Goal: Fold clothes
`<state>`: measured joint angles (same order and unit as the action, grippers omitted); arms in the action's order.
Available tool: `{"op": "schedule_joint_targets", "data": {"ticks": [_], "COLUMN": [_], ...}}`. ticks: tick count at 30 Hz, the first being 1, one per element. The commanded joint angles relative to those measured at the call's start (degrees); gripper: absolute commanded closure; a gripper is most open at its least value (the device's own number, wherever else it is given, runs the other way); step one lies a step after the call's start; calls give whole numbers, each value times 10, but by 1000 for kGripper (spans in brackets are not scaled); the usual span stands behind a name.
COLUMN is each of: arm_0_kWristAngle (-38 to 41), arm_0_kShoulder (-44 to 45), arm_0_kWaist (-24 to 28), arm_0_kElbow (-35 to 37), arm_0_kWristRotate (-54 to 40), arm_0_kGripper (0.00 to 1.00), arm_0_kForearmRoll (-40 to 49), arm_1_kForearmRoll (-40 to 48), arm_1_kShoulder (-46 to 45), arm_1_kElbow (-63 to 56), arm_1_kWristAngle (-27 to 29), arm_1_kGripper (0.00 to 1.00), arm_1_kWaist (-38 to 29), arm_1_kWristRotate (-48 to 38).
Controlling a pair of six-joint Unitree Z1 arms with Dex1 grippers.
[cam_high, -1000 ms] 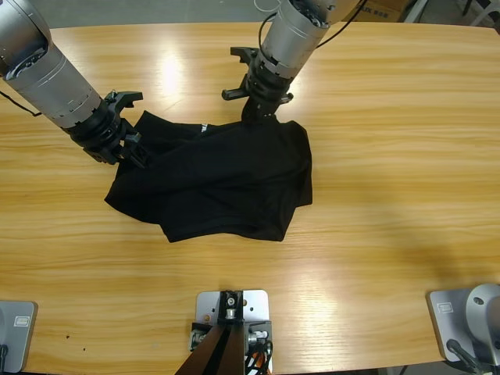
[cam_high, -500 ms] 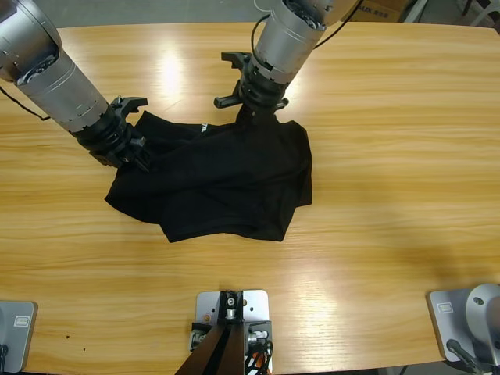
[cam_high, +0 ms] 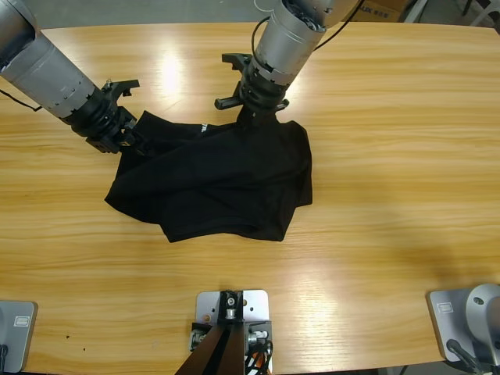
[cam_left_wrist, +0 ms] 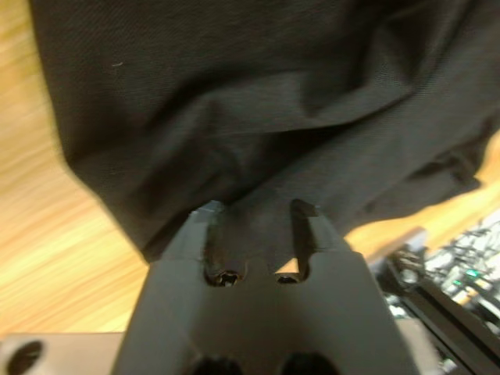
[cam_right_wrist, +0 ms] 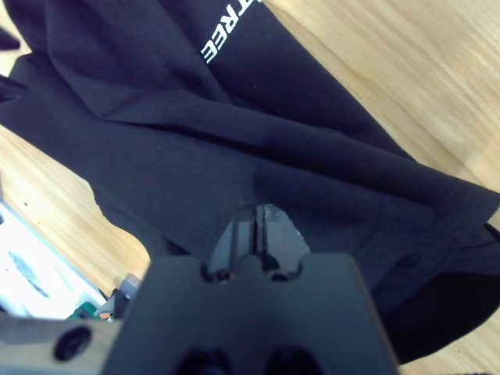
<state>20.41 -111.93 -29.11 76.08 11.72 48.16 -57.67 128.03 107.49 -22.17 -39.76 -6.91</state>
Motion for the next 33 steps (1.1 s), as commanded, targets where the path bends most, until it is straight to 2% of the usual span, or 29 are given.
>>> {"op": "schedule_joint_targets", "data": {"ticks": [1,6,19,29,33], "arm_0_kWristAngle": [34,27,42,42,39], "arm_0_kShoulder": [-26,-48,-50,12,5], "arm_0_kWaist": [24,15,-32,-60,-60], "arm_0_kElbow": [-59,-73,-84,-186,-187], "arm_0_kWristRotate": [-1,9,20,27,26], "arm_0_kGripper": [1000,1000,1000,1000,1000], "arm_0_kForearmRoll": [-58,-96,-101,-115,-124], "arm_1_kForearmRoll": [12,25,29,29,17], "arm_1_kShoulder": [0,-8,-9,5,-9], "arm_1_kElbow": [-27,-51,-60,-31,-14], "arm_1_kWristAngle": [-8,-9,-7,-3,-9], "arm_1_kGripper": [1000,1000,1000,1000,1000], "arm_1_kWaist": [-7,-7,-7,-7,-7], "arm_1_kWristRotate": [-1,-1,-3,-13,-13]}}
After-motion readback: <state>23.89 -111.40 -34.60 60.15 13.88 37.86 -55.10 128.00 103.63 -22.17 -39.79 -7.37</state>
